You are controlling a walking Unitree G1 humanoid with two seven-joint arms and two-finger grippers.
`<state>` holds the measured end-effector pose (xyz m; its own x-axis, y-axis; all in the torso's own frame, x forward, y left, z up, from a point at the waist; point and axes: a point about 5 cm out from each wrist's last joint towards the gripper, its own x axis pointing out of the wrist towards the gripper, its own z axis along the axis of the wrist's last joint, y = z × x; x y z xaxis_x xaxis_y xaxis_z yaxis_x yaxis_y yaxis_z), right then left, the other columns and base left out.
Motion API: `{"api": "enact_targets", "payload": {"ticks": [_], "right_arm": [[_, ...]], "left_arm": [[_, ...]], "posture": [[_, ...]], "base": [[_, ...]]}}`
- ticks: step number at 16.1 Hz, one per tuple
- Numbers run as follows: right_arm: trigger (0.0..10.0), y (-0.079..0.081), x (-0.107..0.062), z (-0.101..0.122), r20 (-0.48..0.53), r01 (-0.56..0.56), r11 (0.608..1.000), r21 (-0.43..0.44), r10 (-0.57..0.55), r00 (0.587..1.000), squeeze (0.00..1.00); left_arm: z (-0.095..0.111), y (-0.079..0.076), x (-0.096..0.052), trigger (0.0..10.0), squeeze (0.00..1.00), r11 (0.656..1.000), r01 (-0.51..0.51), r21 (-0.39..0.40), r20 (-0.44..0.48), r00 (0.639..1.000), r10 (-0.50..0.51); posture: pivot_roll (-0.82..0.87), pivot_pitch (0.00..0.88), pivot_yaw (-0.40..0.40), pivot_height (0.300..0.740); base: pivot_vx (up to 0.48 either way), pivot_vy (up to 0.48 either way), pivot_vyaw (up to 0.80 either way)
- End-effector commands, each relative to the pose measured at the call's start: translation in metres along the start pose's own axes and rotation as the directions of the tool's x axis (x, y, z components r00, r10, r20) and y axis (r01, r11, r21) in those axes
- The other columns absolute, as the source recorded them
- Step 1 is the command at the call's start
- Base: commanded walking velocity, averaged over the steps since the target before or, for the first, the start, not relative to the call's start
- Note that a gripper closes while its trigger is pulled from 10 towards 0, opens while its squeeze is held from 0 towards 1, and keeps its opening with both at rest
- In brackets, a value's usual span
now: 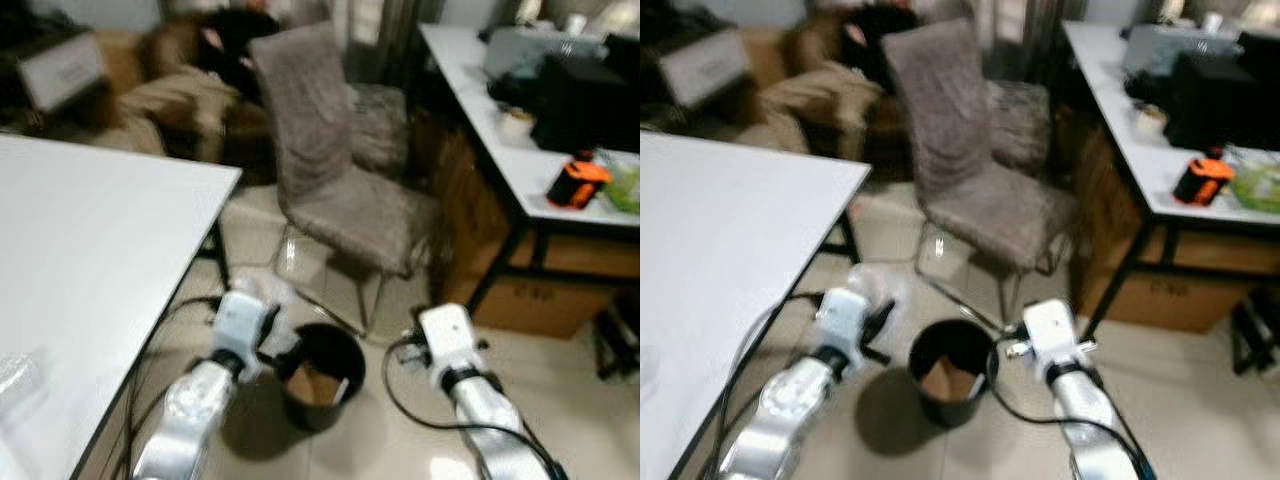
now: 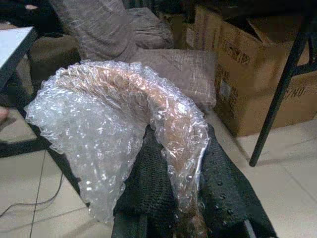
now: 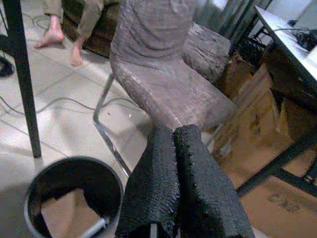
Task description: Picking trash to rubbish bin
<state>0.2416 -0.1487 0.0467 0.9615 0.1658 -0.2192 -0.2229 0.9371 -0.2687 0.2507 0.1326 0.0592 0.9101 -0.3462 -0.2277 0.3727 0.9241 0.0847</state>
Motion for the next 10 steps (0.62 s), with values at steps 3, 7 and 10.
{"api": "enact_targets", "payload": {"ticks": [3, 7, 10], "right_arm": [[10.0, -0.0114, -0.0016, -0.0037, -0.015, 0.032, 0.999, -0.011, -0.033, 0.999, 0.0], [10.0, -0.0113, -0.0015, -0.0041, -0.019, 0.026, 1.0, -0.013, -0.027, 0.999, 0.0], [10.0, -0.0093, 0.0, -0.0058, -0.027, 0.017, 1.0, -0.003, -0.017, 0.999, 0.0]], "left_arm": [[0.0067, -0.0115, 0.0047, 10.0, 0.0, 0.999, 0.043, 0.005, 0.021, 0.999, -0.043], [0.0073, -0.0113, 0.0046, 10.0, 0.0, 0.999, 0.042, 0.005, 0.023, 0.999, -0.042], [0.0075, -0.0118, 0.004, 10.0, 0.0, 0.999, 0.042, -0.006, 0.029, 0.999, -0.042]], "posture": [[-0.14, 0.0, -0.047, 0.74], [-0.14, 0.0, -0.05, 0.74], [-0.14, 0.003, -0.048, 0.74]], "base": [[0.414, 0.0, 0.0], [0.412, 0.0, 0.0], [0.269, 0.0, 0.0]]}}
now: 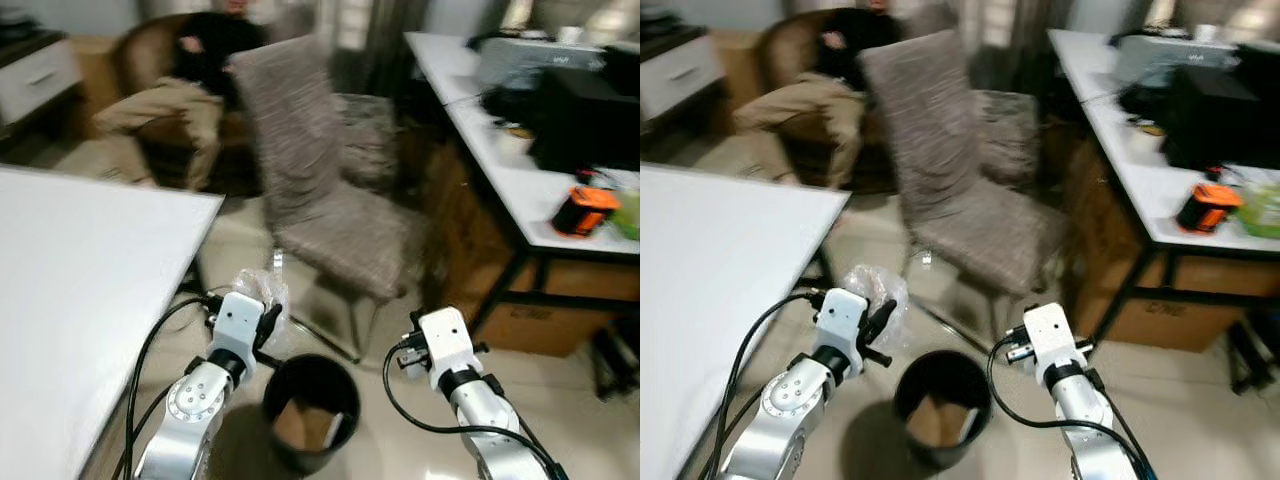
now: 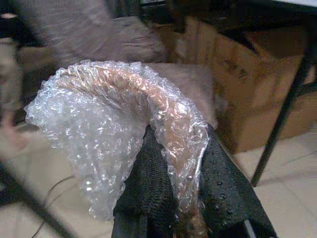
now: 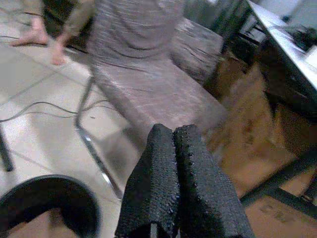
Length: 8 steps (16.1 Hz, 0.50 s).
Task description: Picking trash to rubbish bin
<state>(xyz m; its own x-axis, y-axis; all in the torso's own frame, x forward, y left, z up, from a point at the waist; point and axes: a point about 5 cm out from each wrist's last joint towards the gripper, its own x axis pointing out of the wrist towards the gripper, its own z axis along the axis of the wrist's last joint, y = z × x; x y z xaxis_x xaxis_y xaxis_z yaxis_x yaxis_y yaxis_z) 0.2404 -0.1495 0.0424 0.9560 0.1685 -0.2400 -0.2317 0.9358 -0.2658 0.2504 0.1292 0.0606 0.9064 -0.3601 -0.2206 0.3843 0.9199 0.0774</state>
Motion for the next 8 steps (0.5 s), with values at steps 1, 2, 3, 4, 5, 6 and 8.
{"api": "enact_targets", "payload": {"ticks": [1, 2, 3, 4, 5, 6, 8], "right_arm": [[10.0, -0.008, 0.001, -0.002, -0.014, 0.007, 1.0, 0.006, -0.007, 1.0, 0.0], [10.0, -0.005, 0.004, -0.004, -0.025, -0.022, 0.999, 0.023, 0.023, 0.999, 0.0], [10.0, -0.004, 0.008, -0.007, -0.035, -0.03, 0.999, 0.045, 0.032, 0.999, 0.0], [10.0, -0.003, 0.011, -0.009, -0.042, -0.035, 0.998, 0.058, 0.037, 0.998, 0.0], [10.0, -0.002, 0.017, -0.01, -0.043, -0.051, 0.998, 0.029, 0.052, 0.998, 0.0], [10.0, -0.001, 0.022, -0.011, -0.043, -0.06, 0.998, 0.035, 0.062, 0.997, 0.0], [10.0, 0.0, 0.035, -0.01, -0.033, -0.086, 0.995, 0.058, 0.088, 0.996, 0.0]], "left_arm": [[0.005, -0.008, 0.003, 10.0, 0.0, 1.0, 0.029, 0.001, 0.014, 0.999, -0.029], [0.005, -0.008, 0.002, 10.0, 0.0, 1.0, 0.031, 0.003, 0.011, 0.999, -0.031], [0.004, -0.007, 0.001, 10.0, 0.0, 0.999, 0.036, 0.017, 0.005, 0.999, -0.037], [0.003, -0.007, -0.001, 10.0, 0.0, 0.999, 0.044, 0.028, 0.0, 0.999, -0.044], [0.002, -0.006, -0.005, 10.0, 0.0, 0.996, 0.064, 0.056, -0.011, 0.998, -0.064], [0.002, -0.004, -0.01, 10.0, 0.0, 0.994, 0.075, 0.081, -0.017, 0.997, -0.074], [0.005, 0.003, -0.021, 10.0, 0.0, 0.993, 0.057, 0.107, -0.017, 0.998, -0.055]], "posture": [[-0.14, 0.01, -0.045, 0.74], [-0.14, 0.01, -0.045, 0.74], [-0.14, 0.014, -0.043, 0.74], [-0.14, 0.026, -0.041, 0.74], [-0.13, 0.035, -0.041, 0.74], [-0.12, 0.042, -0.04, 0.74], [-0.09, 0.086, -0.036, 0.74]], "base": [[0.0, 0.0, 0.0], [0.0, 0.0, 0.0], [0.0, 0.0, 0.0], [0.0, 0.0, 0.0], [0.0, 0.0, 0.0], [0.0, 0.0, 0.0], [0.0, 0.0, 0.0]]}}
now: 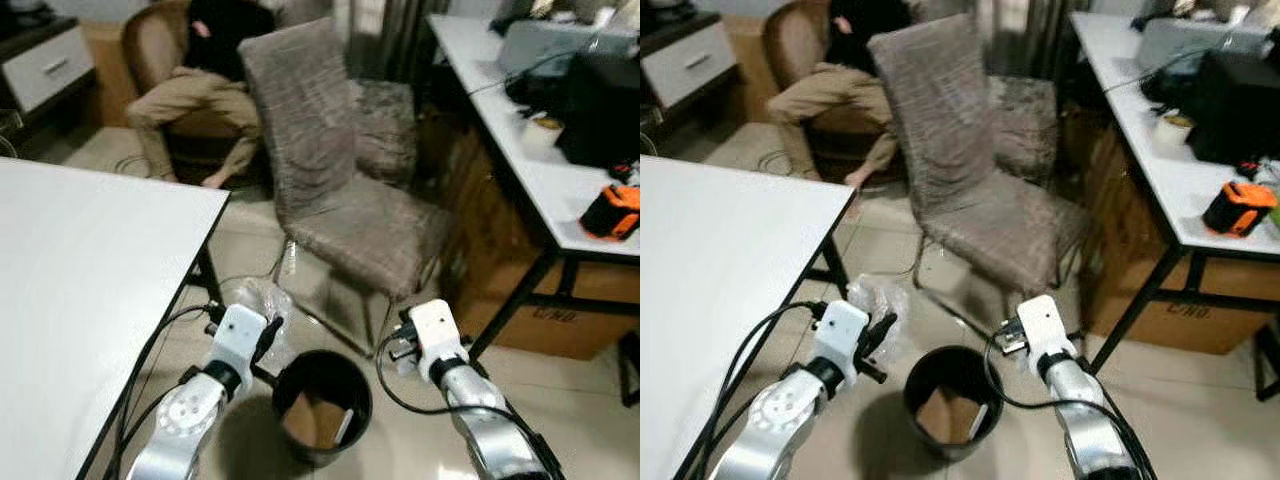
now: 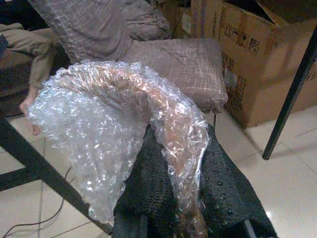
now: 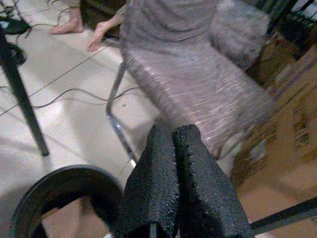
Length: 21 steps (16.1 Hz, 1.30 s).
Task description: Picking trash to rubbish bin
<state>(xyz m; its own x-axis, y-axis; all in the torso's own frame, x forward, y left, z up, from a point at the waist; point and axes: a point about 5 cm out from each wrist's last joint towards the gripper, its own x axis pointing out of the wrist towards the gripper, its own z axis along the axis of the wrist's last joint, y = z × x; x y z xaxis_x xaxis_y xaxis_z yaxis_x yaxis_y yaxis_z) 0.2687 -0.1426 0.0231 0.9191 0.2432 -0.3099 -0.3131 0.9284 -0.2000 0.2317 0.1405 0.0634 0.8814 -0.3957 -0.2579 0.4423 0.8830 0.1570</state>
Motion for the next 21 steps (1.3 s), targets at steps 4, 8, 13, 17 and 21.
{"api": "enact_targets", "payload": {"ticks": [4, 8, 13, 17, 21], "right_arm": [[10.0, 0.001, 0.031, 0.027, 0.086, -0.087, 0.994, 0.067, 0.081, 0.993, 0.0], [10.0, -0.001, 0.048, 0.06, 0.202, -0.143, 0.987, 0.072, 0.126, 0.971, 0.0], [10.0, -0.003, 0.052, 0.064, 0.226, -0.188, 0.971, 0.148, 0.152, 0.962, 1.0], [10.0, -0.004, 0.051, 0.06, 0.227, -0.206, 0.971, 0.125, 0.174, 0.958, 1.0], [10.0, -0.008, 0.041, 0.056, 0.239, -0.203, 0.973, 0.106, 0.173, 0.956, 0.69]], "left_arm": [[0.011, 0.013, -0.027, 10.0, 0.0, 0.999, -0.009, 0.049, -0.005, 1.0, 0.01], [0.015, 0.014, -0.037, 10.0, 0.0, 0.998, -0.022, 0.054, -0.02, 1.0, 0.023], [0.017, 0.012, -0.037, 10.0, 0.0, 0.998, -0.027, 0.05, -0.021, 0.999, 0.028], [0.019, 0.011, -0.037, 10.0, 0.0, 0.999, -0.027, 0.045, -0.025, 0.999, 0.028], [0.01, 0.001, -0.01, 10.0, 0.0, 1.0, -0.016, -0.025, -0.039, 0.999, 0.015]], "posture": [[-0.03, 0.135, -0.038, 0.74], [-0.02, 0.147, -0.047, 0.74], [-0.02, 0.143, -0.056, 0.74], [-0.02, 0.133, -0.055, 0.74], [-0.09, 0.107, -0.044, 0.74]], "base": [[0.0, 0.0, 0.0], [0.0, 0.0, 0.0], [0.0, 0.0, 0.0], [0.0, 0.0, 0.0], [0.0, 0.0, 0.0]]}}
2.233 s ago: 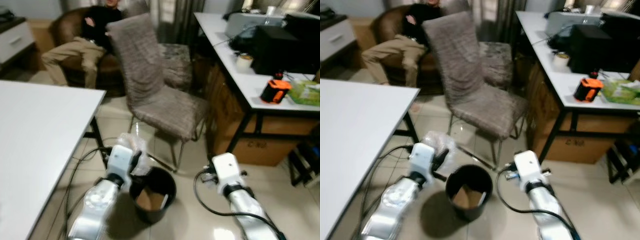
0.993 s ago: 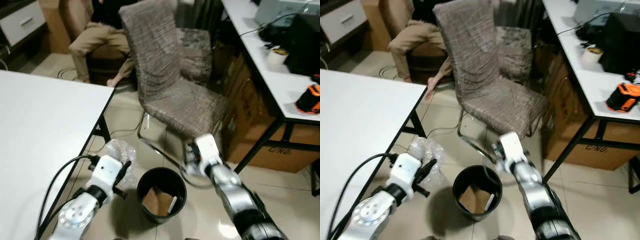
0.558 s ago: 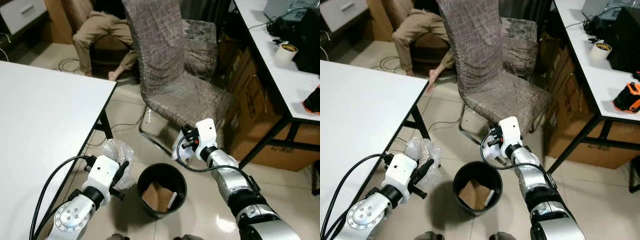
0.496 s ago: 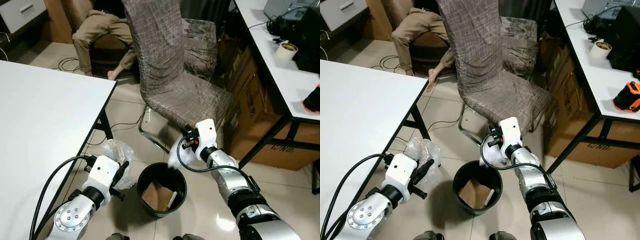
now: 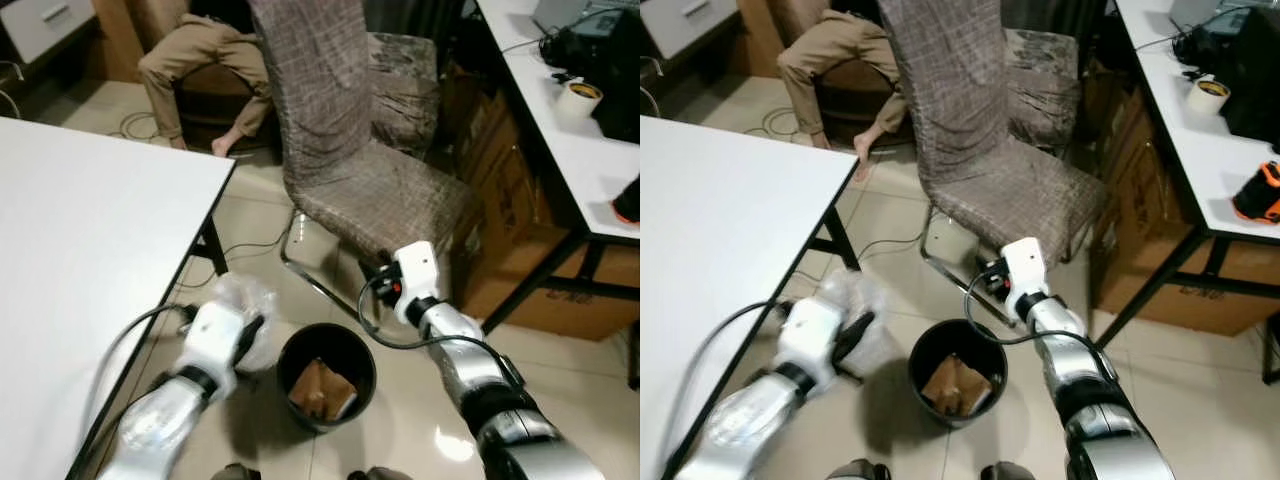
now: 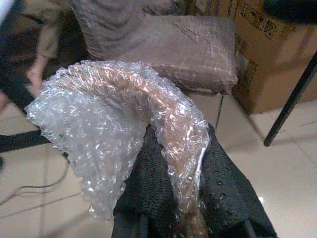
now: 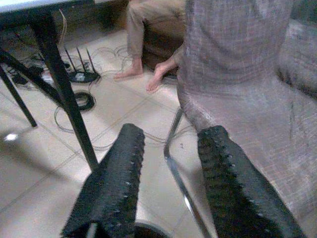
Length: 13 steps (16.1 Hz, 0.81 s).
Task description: Picking trash to rubbish bin
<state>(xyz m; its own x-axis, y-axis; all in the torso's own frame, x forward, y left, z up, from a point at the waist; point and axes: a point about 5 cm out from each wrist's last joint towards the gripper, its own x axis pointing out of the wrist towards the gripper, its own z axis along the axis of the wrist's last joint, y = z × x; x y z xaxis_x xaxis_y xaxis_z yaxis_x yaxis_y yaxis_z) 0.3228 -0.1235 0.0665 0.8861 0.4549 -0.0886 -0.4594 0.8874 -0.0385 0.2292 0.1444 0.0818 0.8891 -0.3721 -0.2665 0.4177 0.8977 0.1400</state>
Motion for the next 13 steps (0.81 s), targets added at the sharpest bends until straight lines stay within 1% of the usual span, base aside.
{"api": "enact_targets", "payload": {"ticks": [1, 2, 3, 4, 5, 6, 7, 8, 9, 10, 11, 12, 13], "right_arm": [[10.0, 0.003, -0.014, -0.005, -0.015, -0.043, 0.999, 0.002, 0.043, 0.999, 0.0], [10.0, 0.007, -0.029, -0.007, -0.019, -0.062, 0.998, -0.008, 0.062, 0.998, 0.0], [10.0, 0.008, -0.043, -0.01, -0.03, -0.064, 0.998, -0.009, 0.064, 0.998, 0.0], [10.0, 0.01, -0.066, -0.012, -0.048, -0.07, 0.997, -0.017, 0.069, 0.996, 0.0], [10.0, 0.012, -0.072, -0.012, -0.053, -0.074, 0.997, -0.02, 0.073, 0.996, 0.0], [10.0, 0.015, -0.083, -0.011, -0.062, -0.082, 0.996, -0.023, 0.081, 0.995, 0.0], [10.0, 0.021, -0.099, -0.008, -0.075, -0.084, 0.996, -0.006, 0.083, 0.994, 0.0], [10.0, 0.027, -0.114, -0.004, -0.097, -0.084, 0.996, 0.005, 0.084, 0.992, 0.0], [10.0, 0.032, -0.125, -0.002, -0.124, -0.089, 0.996, 0.012, 0.09, 0.988, 0.0], [10.0, 0.036, -0.13, -0.001, -0.14, -0.089, 0.996, 0.02, 0.09, 0.986, 0.0], [10.0, 0.038, -0.132, 0.0, -0.147, -0.081, 0.996, 0.026, 0.084, 0.986, 0.0], [10.0, 0.04, -0.132, 0.001, -0.15, -0.075, 0.997, 0.033, 0.079, 0.985, 0.0], [10.0, 0.041, -0.131, 0.002, -0.154, -0.072, 0.997, 0.036, 0.077, 0.985, 0.0]], "left_arm": [[-0.013, -0.011, 0.016, 10.0, 0.0, 0.999, 0.035, -0.003, -0.049, 0.998, -0.035], [-0.016, -0.017, 0.033, 10.0, 0.0, 0.998, 0.061, -0.007, -0.061, 0.996, -0.062], [-0.015, -0.022, 0.046, 10.0, 0.0, 0.997, 0.082, -0.009, -0.06, 0.995, -0.082], [-0.009, -0.026, 0.067, 10.0, 0.0, 0.995, 0.091, -0.035, -0.044, 0.995, -0.093], [-0.008, -0.026, 0.072, 10.0, 0.0, 0.995, 0.092, -0.041, -0.039, 0.995, -0.093], [-0.005, -0.027, 0.08, 10.0, 0.0, 0.995, 0.093, -0.041, -0.031, 0.995, -0.094], [0.0, -0.026, 0.092, 10.0, 0.0, 0.995, 0.084, -0.055, -0.012, 0.996, -0.084], [0.005, -0.025, 0.101, 10.0, 0.0, 0.996, 0.083, -0.044, -0.001, 0.997, -0.083], [0.007, -0.024, 0.107, 10.0, 0.0, 0.996, 0.086, -0.027, 0.006, 0.996, -0.086], [0.01, -0.025, 0.11, 10.0, 0.0, 0.995, 0.094, -0.017, 0.019, 0.995, -0.093], [0.011, -0.025, 0.112, 10.0, 0.0, 0.995, 0.094, -0.012, 0.026, 0.995, -0.094], [0.013, -0.026, 0.114, 10.0, 1.0, 0.995, 0.099, 0.006, 0.034, 0.995, -0.099], [0.014, -0.027, 0.115, 10.0, 1.0, 0.995, 0.102, -0.003, 0.048, 0.994, -0.102]], "posture": [[-0.13, 0.102, -0.033, 0.74], [-0.17, 0.1, -0.017, 0.74], [-0.19, 0.1, -0.01, 0.74], [-0.24, 0.106, 0.016, 0.74], [-0.24, 0.106, 0.016, 0.74], [-0.26, 0.111, 0.023, 0.74], [-0.28, 0.114, 0.03, 0.74], [-0.29, 0.118, 0.036, 0.74], [-0.29, 0.118, 0.036, 0.74], [-0.3, 0.121, 0.038, 0.74], [-0.3, 0.121, 0.038, 0.74], [-0.3, 0.121, 0.038, 0.74], [-0.3, 0.121, 0.035, 0.74]], "base": [[0.0, 0.0, 0.0], [0.0, 0.0, 0.0], [0.0, 0.0, 0.0], [0.0, 0.0, 0.0], [0.0, 0.0, 0.0], [0.0, 0.0, 0.0], [0.0, 0.0, 0.0], [0.0, 0.0, 0.0], [0.0, 0.0, 0.0], [0.0, 0.0, 0.0], [0.0, 0.0, 0.0], [0.0, 0.0, 0.0], [0.0, 0.0, 0.0]]}}
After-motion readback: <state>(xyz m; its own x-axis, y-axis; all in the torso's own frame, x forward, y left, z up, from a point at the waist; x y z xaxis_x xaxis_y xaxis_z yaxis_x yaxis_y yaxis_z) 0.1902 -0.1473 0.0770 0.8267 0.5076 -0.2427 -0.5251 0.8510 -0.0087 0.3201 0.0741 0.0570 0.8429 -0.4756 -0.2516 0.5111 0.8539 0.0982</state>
